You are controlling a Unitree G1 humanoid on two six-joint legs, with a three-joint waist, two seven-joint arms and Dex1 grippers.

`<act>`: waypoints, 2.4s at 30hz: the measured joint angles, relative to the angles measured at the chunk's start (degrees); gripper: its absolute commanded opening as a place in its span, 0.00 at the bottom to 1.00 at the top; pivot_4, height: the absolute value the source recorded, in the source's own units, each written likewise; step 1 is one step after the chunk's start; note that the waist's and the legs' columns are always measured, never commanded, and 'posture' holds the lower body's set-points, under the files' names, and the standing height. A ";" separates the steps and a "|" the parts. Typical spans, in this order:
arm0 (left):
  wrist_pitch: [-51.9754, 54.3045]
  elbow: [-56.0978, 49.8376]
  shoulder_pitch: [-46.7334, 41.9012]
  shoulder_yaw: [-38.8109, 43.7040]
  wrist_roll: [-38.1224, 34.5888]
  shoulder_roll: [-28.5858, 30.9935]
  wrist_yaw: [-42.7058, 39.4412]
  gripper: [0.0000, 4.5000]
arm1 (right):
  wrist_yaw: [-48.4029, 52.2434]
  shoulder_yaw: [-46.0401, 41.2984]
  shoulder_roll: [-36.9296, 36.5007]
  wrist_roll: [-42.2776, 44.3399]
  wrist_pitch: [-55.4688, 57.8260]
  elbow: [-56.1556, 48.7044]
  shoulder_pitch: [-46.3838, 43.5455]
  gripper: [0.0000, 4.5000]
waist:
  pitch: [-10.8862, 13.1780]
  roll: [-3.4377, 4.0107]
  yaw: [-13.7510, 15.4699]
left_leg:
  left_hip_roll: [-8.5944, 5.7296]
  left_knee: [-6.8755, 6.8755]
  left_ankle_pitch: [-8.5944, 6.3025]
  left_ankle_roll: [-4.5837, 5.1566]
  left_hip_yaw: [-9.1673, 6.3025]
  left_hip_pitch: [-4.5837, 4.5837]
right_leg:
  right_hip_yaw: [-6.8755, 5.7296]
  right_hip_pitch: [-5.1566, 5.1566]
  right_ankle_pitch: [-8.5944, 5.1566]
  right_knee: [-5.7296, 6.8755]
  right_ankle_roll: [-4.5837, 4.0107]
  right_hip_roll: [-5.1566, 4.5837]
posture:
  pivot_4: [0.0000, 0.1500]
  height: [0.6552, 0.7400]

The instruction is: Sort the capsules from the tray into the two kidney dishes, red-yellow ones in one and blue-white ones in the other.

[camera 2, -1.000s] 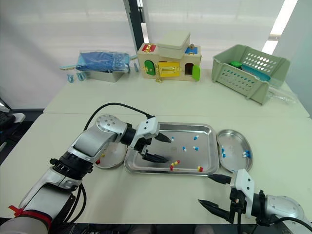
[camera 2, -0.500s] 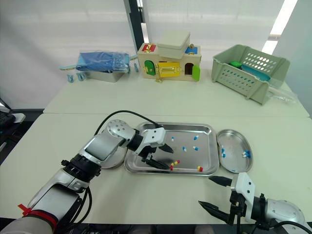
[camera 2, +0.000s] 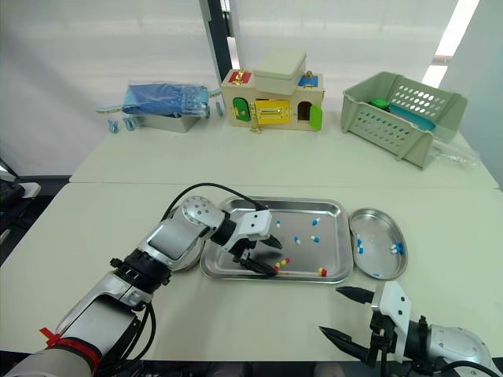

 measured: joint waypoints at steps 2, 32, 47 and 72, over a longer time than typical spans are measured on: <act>-0.94 0.47 0.00 0.00 0.67 -0.06 0.06 0.74 | -0.26 0.00 0.05 0.00 0.03 -0.14 -0.08 1.00 | 0.00 0.00 0.00 | 0.00 0.00 0.00 0.00 0.00 0.00 | 0.00 0.00 0.00 0.00 0.00 0.00 | 1.00 1.00; -7.45 2.04 0.19 0.08 5.31 -1.48 0.43 0.74 | -2.96 0.00 0.07 1.83 2.82 -2.49 -1.73 1.00 | -0.01 0.00 0.00 | 0.00 0.00 0.00 0.00 0.00 0.01 | 0.00 0.00 0.00 0.00 0.00 0.00 | 1.00 1.00; -7.62 1.77 0.71 0.16 5.70 -1.48 0.21 0.59 | -3.36 0.00 0.10 1.98 2.62 -2.48 -1.57 1.00 | -0.01 0.00 0.00 | 0.00 0.00 0.00 0.00 0.00 0.01 | 0.00 0.01 0.00 0.00 0.00 0.00 | 1.00 1.00; -7.50 0.36 2.03 0.05 5.63 -1.48 -0.63 0.11 | -3.75 0.34 0.33 1.99 2.87 -2.54 -2.09 1.00 | -0.02 0.01 0.01 | 0.00 0.02 0.00 0.01 -0.01 0.03 | 0.00 0.03 0.00 0.02 0.00 0.00 | 1.00 1.00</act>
